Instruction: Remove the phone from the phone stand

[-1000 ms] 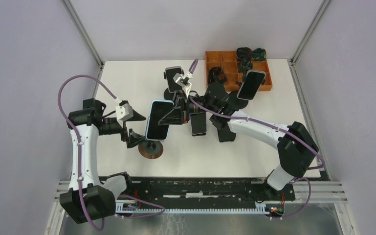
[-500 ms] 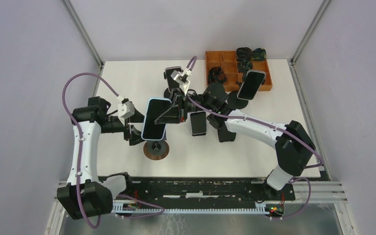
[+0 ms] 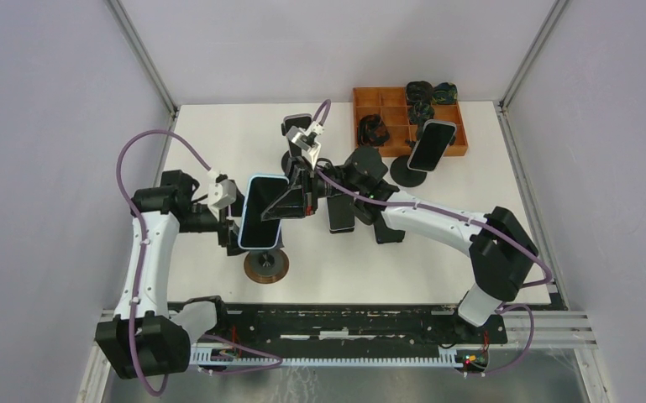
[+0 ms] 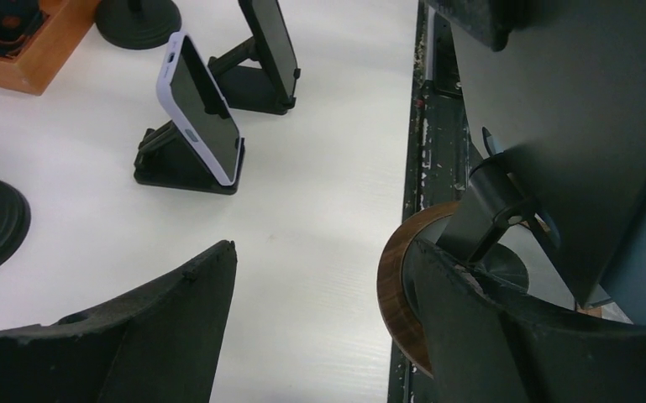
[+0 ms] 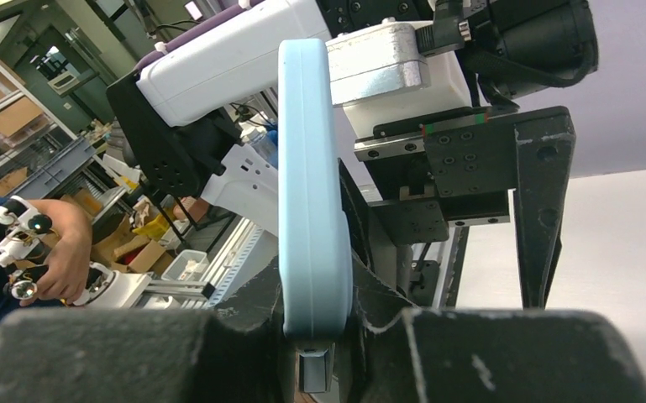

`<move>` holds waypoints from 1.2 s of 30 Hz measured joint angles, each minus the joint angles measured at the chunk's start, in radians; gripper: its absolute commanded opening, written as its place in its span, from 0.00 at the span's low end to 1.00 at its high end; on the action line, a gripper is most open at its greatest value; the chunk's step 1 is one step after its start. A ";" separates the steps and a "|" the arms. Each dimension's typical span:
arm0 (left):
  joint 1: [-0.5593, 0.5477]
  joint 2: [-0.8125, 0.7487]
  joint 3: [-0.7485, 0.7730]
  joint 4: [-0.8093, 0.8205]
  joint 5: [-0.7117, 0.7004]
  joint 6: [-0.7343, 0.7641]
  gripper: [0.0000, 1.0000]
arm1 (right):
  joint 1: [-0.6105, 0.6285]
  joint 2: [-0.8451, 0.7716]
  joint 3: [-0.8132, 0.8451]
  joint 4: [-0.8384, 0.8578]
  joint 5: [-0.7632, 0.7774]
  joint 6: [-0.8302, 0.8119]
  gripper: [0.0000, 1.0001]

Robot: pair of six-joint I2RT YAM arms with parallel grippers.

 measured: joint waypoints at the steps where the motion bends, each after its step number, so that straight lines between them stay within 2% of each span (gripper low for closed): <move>1: -0.008 0.000 -0.004 0.001 0.002 0.000 0.80 | 0.002 0.000 0.000 0.000 -0.001 0.003 0.00; 6: -0.053 0.003 -0.012 0.012 0.024 -0.010 0.76 | 0.005 0.002 0.000 0.005 -0.001 0.022 0.00; 12: -0.062 0.000 -0.011 0.026 -0.010 -0.016 0.90 | 0.000 0.002 0.000 -0.013 -0.018 0.017 0.00; 15: -0.061 0.002 0.016 0.026 -0.076 -0.019 0.99 | -0.010 0.001 0.000 -0.043 -0.031 0.007 0.00; 20: -0.053 0.037 0.108 0.018 -0.160 -0.040 1.00 | -0.044 -0.022 -0.017 -0.071 -0.021 -0.038 0.00; 24: -0.049 0.060 0.137 0.017 -0.175 -0.064 1.00 | -0.066 -0.037 -0.024 -0.089 0.004 -0.063 0.00; 36: -0.048 0.043 0.062 0.007 -0.033 -0.080 0.98 | -0.068 -0.040 -0.049 0.022 0.063 0.016 0.00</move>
